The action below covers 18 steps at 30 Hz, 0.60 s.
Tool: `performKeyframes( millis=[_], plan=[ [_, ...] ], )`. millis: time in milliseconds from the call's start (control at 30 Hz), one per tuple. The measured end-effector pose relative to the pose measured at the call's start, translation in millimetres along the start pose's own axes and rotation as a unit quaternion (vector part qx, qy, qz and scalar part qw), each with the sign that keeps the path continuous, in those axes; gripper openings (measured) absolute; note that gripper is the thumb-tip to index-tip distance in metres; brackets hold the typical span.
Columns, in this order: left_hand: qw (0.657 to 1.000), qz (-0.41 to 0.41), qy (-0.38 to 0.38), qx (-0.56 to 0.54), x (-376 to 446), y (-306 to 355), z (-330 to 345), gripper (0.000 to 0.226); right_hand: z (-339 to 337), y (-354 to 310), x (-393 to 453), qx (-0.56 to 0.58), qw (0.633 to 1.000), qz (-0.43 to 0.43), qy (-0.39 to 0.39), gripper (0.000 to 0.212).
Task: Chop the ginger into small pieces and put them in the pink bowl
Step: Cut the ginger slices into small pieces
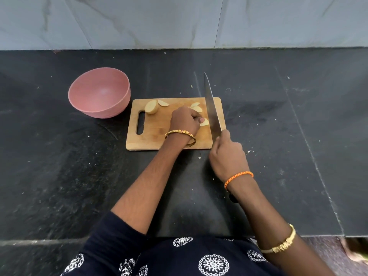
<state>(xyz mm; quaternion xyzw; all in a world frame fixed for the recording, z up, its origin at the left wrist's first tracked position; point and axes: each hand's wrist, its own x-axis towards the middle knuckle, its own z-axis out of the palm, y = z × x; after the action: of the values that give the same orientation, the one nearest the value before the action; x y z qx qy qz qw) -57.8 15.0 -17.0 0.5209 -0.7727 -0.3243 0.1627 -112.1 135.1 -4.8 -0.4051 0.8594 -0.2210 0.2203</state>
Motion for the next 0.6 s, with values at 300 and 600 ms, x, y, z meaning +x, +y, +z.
performKeyframes(
  millis=[300,600],
  plan=[
    [1.000,0.005,0.008,-0.010,1,-2,2,0.020,7,-4,1,0.006,1.000,-0.001,-0.003,0.009],
    [1.000,0.012,0.021,-0.014,2,-1,6,0.019,7,-20,7,-0.079,0.994,0.053,-0.055,0.022]
  ],
)
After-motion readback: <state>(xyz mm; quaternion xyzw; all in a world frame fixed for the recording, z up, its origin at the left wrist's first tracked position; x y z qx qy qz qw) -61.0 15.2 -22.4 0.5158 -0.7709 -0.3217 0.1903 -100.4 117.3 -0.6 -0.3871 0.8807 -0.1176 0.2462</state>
